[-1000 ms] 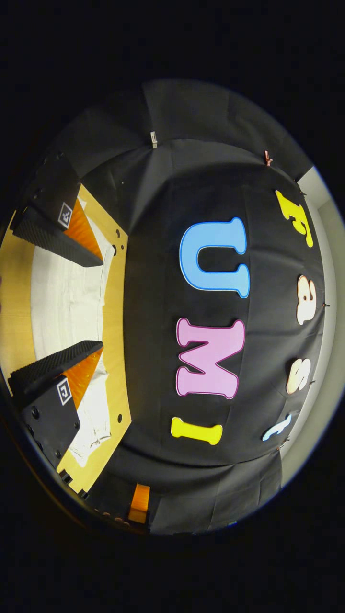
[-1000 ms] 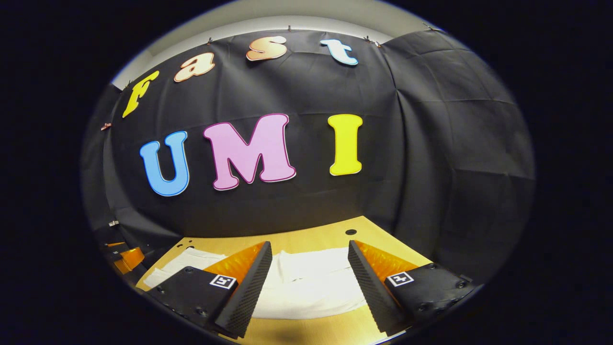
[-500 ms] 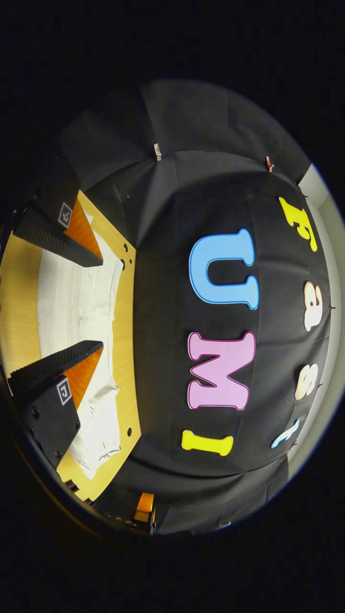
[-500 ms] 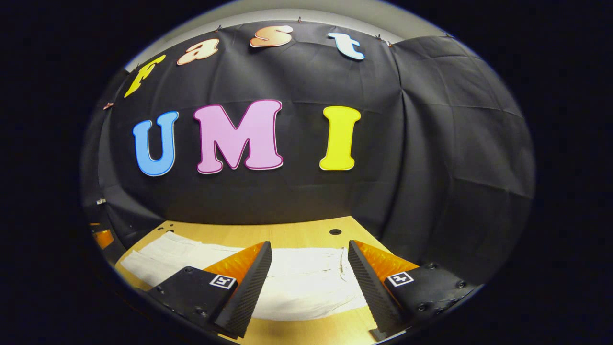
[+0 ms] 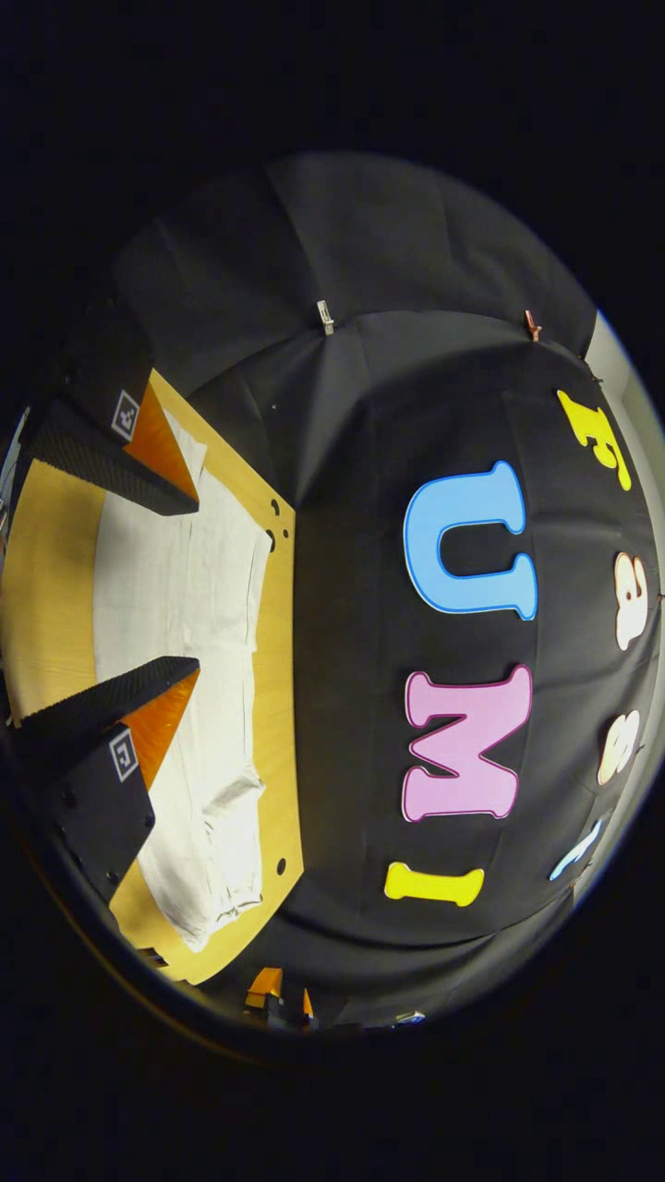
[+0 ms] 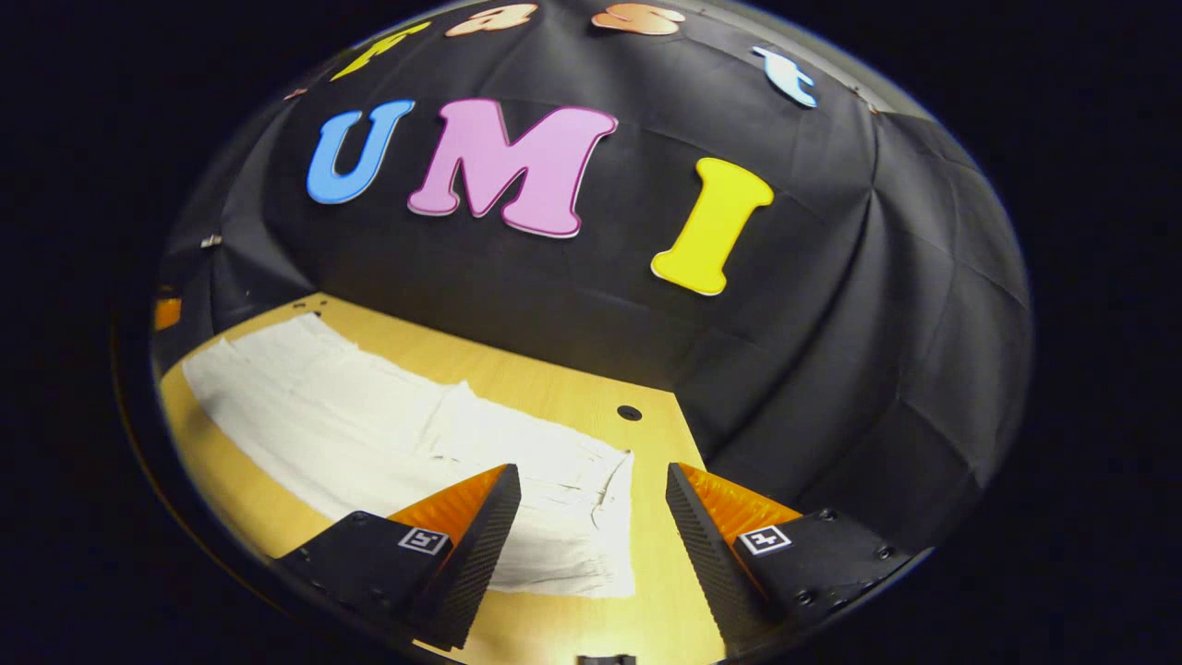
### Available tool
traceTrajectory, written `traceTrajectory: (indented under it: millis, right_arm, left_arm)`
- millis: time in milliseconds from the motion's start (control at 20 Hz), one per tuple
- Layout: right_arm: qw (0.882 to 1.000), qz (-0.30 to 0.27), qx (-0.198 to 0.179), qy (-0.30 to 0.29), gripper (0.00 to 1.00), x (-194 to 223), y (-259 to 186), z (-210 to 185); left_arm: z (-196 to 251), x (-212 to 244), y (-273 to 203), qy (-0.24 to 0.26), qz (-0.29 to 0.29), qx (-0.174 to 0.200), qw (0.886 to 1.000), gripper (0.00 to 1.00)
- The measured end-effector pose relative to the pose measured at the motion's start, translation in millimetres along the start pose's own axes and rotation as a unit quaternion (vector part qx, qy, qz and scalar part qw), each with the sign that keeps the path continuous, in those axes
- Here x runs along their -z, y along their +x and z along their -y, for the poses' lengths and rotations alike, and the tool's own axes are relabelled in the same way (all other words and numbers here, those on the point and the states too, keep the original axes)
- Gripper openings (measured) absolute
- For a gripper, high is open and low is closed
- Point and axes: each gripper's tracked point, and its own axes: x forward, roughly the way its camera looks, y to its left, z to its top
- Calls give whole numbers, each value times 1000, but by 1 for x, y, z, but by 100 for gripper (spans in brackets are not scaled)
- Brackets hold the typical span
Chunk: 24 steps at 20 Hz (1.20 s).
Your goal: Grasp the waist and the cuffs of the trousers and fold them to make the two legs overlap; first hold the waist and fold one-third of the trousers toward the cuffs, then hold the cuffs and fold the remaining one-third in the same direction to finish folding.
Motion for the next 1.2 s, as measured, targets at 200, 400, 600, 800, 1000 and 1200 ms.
traceTrajectory:
  millis: [200, 400, 600, 800, 1000, 1200]
  right_arm:
    - [994, -26, -41, -99, 97, 33, 16, 0]
    - [969, -49, -119, -209, 98, 74, 26, -15]
    - [930, -87, -203, -294, 98, 126, 33, -19]
    - [897, -127, -228, -356, 98, 169, 34, -4]
    - [870, -132, -239, -411, 97, 195, 36, -9]
    - [856, -91, -192, -470, 95, 189, 61, -13]
  left_arm:
    - [-11, 14, 9, 34, -18, -24, 999, 98]
    - [-19, 32, 20, 52, -44, -34, 997, 99]
    - [-19, 50, 30, 46, -70, -55, 995, 99]
    - [-23, 69, 34, 70, -93, -54, 992, 99]
    - [-33, 79, 37, 73, -104, -64, 990, 99]
    - [-41, 84, 36, 43, -110, -81, 990, 99]
